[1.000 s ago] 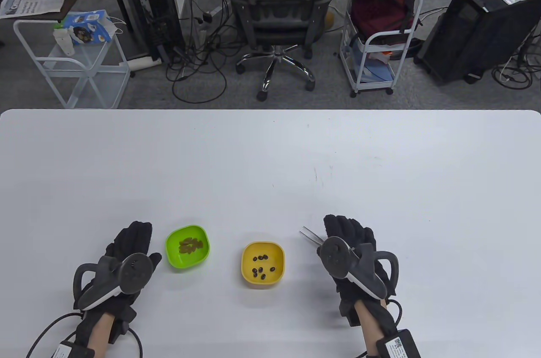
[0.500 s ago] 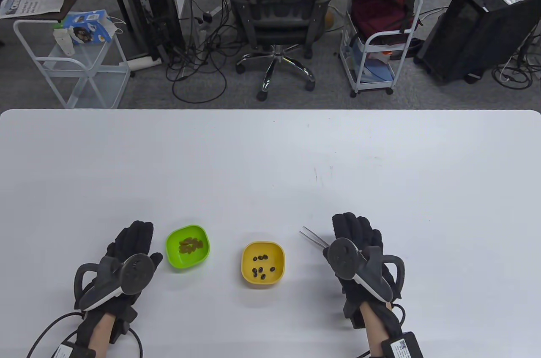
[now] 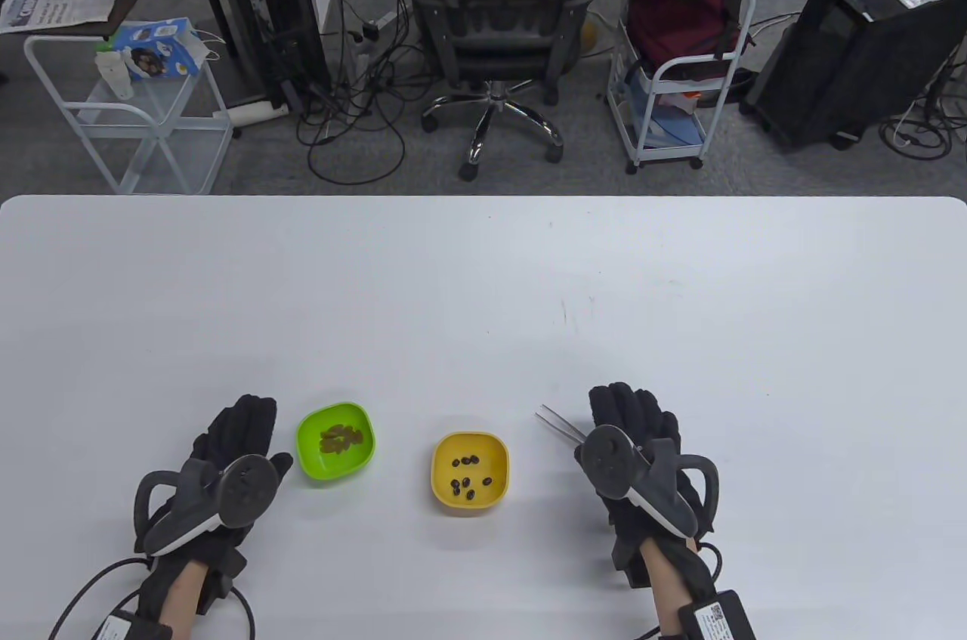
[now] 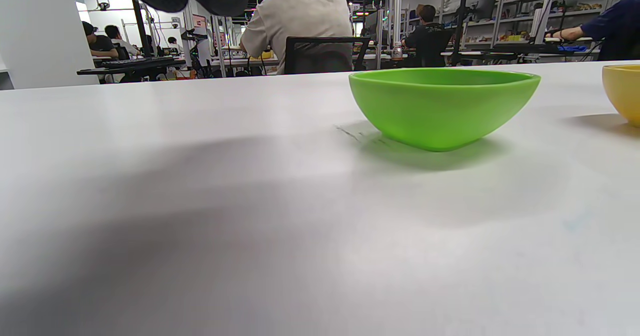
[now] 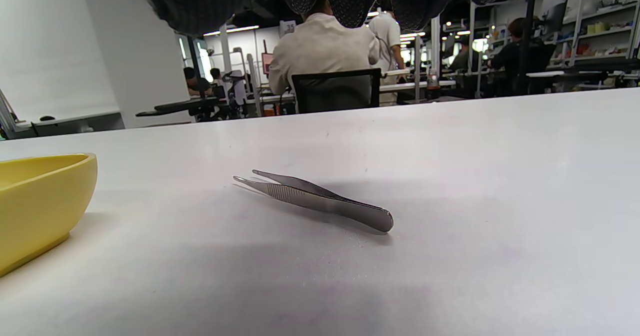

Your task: Pick coffee beans with tweezers into small dish

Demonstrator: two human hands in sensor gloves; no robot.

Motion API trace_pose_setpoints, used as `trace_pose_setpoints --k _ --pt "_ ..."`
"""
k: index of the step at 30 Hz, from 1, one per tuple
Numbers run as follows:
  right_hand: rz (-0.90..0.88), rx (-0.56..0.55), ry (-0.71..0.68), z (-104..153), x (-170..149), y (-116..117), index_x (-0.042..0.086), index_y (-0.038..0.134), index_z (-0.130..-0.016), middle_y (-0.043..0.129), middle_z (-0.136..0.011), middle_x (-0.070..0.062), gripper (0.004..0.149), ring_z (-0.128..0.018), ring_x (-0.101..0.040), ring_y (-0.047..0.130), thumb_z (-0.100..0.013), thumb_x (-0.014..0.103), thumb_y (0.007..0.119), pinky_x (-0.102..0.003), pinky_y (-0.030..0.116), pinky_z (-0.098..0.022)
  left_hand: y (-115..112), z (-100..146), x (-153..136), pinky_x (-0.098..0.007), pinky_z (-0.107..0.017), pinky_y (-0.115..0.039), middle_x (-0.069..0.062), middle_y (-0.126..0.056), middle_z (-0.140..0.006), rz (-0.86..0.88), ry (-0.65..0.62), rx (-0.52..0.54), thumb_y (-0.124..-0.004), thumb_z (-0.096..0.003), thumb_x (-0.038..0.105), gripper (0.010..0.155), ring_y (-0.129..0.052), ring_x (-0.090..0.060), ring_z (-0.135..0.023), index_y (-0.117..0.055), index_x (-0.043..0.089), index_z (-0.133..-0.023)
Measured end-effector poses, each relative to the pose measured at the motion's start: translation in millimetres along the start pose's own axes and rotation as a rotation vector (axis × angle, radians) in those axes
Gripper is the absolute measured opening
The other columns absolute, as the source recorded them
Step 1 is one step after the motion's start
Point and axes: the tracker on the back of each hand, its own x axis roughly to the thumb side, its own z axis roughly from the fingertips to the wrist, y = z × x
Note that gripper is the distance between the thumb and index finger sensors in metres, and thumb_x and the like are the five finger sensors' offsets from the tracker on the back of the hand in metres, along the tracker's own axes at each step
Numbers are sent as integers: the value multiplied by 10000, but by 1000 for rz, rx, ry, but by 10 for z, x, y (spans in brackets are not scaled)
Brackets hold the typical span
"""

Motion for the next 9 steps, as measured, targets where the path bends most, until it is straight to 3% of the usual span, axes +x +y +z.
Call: trace_pose_setpoints --k 9 --pt "3 10 -5 2 10 8 149 383 -1112 429 -1209 -172 740 -1083 -534 497 -478 415 657 -667 460 -777 -1 1 14 -680 -752 -588 -298 -359 -1262 -7 -4 -5 -465 -606 422 755 -576 -567 -1118 -279 -3 -1201"
